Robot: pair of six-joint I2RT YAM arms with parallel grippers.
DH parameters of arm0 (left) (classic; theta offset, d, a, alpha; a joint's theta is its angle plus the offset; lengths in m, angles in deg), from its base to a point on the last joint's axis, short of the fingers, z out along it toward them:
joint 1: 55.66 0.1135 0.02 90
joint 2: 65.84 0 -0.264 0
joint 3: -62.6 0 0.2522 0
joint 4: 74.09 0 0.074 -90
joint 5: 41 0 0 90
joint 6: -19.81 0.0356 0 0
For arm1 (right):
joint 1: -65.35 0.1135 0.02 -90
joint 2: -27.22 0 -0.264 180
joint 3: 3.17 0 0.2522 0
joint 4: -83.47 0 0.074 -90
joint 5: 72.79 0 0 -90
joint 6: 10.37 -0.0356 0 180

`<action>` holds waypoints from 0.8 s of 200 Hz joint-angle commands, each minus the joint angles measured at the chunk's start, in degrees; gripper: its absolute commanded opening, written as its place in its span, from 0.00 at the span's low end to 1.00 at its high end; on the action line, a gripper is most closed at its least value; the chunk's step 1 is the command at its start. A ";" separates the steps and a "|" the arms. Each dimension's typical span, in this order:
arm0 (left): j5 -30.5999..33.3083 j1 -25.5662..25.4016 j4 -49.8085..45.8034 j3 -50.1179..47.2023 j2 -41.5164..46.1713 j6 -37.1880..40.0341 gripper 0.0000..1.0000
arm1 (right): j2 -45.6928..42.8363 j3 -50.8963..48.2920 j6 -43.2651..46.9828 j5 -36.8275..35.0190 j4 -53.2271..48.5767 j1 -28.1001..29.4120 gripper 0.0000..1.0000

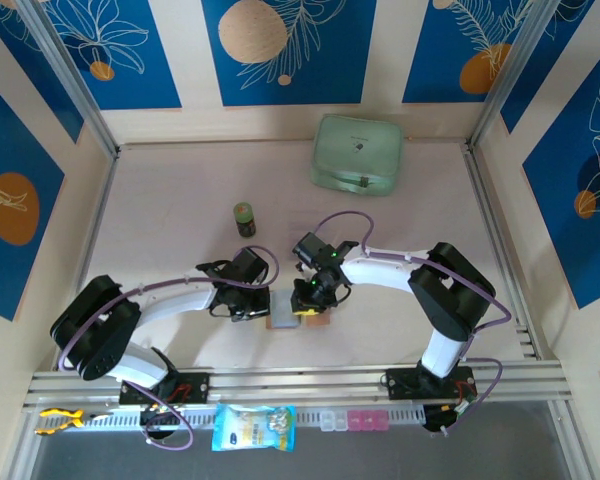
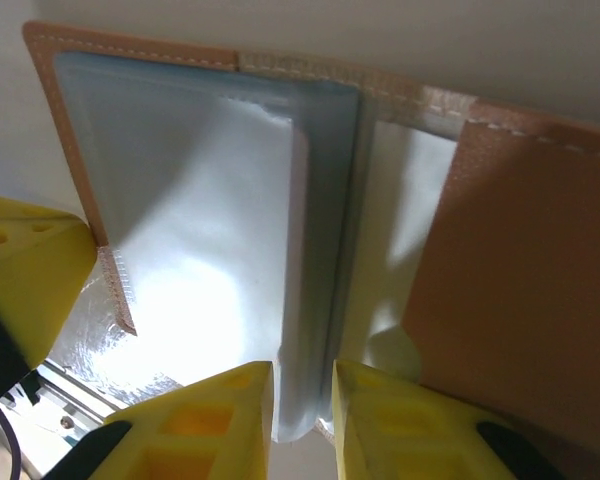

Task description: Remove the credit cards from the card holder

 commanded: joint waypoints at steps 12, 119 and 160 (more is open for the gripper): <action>1.16 -0.40 -1.77 1.34 -0.10 0.69 0.06 | -2.14 2.85 -0.95 -0.41 -2.04 0.88 0.19; 1.51 -0.43 -3.44 1.93 -1.53 0.68 0.06 | 1.63 2.01 -2.22 3.64 3.41 0.93 0.24; 1.94 -0.46 -4.09 2.04 -1.36 0.86 0.05 | 2.01 1.46 -1.62 1.45 1.62 0.62 0.24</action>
